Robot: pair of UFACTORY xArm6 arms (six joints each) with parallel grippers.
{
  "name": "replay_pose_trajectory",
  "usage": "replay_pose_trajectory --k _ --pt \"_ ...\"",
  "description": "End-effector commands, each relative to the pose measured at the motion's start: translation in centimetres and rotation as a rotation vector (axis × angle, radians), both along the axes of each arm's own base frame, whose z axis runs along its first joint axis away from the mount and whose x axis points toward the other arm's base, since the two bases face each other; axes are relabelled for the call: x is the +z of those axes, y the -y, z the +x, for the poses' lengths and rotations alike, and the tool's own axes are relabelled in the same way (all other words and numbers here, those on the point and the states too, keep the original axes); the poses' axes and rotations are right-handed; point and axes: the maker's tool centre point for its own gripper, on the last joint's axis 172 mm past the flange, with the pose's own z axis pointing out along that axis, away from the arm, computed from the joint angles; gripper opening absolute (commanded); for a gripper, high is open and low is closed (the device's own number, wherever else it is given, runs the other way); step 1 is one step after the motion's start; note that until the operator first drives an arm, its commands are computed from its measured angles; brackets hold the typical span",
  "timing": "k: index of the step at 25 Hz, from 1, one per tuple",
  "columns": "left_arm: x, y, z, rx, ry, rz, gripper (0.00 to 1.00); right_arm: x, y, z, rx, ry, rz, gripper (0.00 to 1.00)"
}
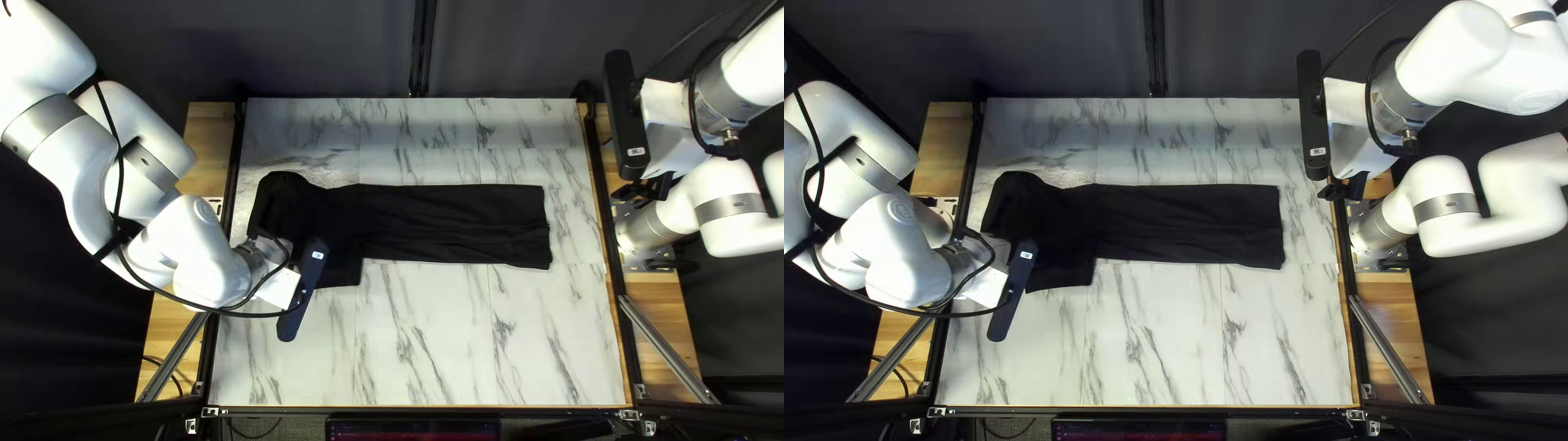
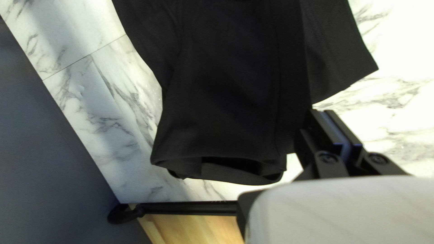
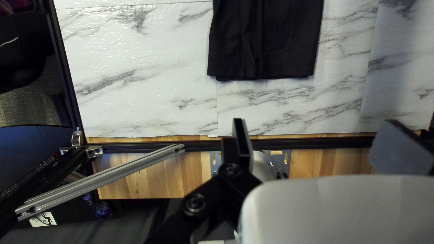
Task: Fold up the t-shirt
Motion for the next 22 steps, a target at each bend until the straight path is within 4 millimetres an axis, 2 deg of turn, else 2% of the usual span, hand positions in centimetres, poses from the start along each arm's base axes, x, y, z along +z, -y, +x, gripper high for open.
replay_pose_trajectory --k 1,7,12,14,16,17,18,19,20,22 --pt "0.0 0.7 -0.1 0.005 0.018 -0.017 0.05 0.0 0.0 0.0 0.000 0.000 0.000 1.00" --pt "-0.6 3.4 0.7 0.008 0.020 -0.032 0.07 0.0 0.0 0.0 0.000 0.000 0.000 1.00" --pt "-1.0 3.8 0.2 0.040 0.000 -0.032 0.08 0.0 0.0 0.0 0.000 0.000 0.000 1.00" --pt "-1.8 3.6 0.0 0.055 -0.007 -0.037 0.15 0.0 0.0 0.0 0.000 0.000 0.000 1.00" --pt "-2.5 3.2 -0.2 0.069 -0.016 -0.044 0.33 0.0 0.0 0.0 0.000 0.000 0.000 1.00" --pt "-2.8 3.0 -0.3 0.079 -0.022 -0.047 0.62 0.0 0.0 0.0 0.000 0.000 0.000 1.00" --pt "-3.1 2.5 -0.4 0.093 -0.031 -0.050 0.62 0.0 0.0 0.0 0.000 0.000 0.000 1.00" --pt "-3.1 2.1 -0.5 0.102 -0.037 -0.052 0.95 0.0 0.0 0.0 0.000 0.000 0.000 1.00" --pt "-3.0 1.7 -0.6 0.110 -0.042 -0.053 1.00 0.0 0.0 0.0 0.000 0.000 0.000 1.00" --pt "-3.0 0.8 -0.6 0.121 -0.045 -0.054 1.00 0.0 0.0 0.0 0.000 0.000 0.000 1.00"
